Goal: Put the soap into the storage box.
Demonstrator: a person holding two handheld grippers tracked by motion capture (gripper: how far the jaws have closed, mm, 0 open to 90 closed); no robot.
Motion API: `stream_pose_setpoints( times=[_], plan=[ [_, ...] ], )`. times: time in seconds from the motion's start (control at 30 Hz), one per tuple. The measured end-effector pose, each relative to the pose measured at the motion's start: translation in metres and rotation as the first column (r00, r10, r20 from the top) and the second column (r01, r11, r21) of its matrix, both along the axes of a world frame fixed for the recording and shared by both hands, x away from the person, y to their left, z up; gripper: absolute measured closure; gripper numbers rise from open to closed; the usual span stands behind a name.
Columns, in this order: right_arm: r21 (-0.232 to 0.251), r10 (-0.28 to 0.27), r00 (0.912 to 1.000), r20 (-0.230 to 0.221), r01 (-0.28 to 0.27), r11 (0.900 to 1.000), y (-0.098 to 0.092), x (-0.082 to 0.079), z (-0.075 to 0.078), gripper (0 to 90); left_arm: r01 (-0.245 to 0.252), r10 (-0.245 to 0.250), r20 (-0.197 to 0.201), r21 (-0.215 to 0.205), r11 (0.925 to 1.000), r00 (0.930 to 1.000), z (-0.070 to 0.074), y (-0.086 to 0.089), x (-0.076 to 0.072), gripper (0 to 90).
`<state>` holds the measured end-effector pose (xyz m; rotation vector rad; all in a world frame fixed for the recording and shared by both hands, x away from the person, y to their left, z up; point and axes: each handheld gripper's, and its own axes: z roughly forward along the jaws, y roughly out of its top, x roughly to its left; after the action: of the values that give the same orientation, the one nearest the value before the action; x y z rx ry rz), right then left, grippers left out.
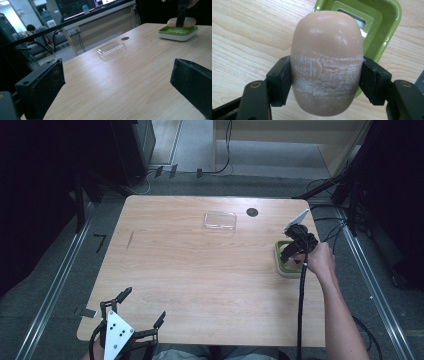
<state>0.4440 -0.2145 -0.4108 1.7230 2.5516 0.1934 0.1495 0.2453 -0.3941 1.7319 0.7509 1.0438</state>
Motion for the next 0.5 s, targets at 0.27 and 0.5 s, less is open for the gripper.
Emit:
stream_pose_setpoints(
  times=[0.27,0.5],
  plan=[
    [0.019,-0.036,0.9991,0.023,0.036,0.999,-0.0027,0.0020,-0.0034,33.6,0.000,0.000,0.000,0.001,1.0000,1.0000,0.0001,0.0000,-0.0001,0.0],
    [0.035,-0.064,0.9969,0.047,0.062,0.997,-0.0049,0.0026,-0.0050,33.7,-0.001,0.001,0.000,-0.002,1.0000,1.0000,0.0000,0.0003,-0.0001,0.0]
  ],
)
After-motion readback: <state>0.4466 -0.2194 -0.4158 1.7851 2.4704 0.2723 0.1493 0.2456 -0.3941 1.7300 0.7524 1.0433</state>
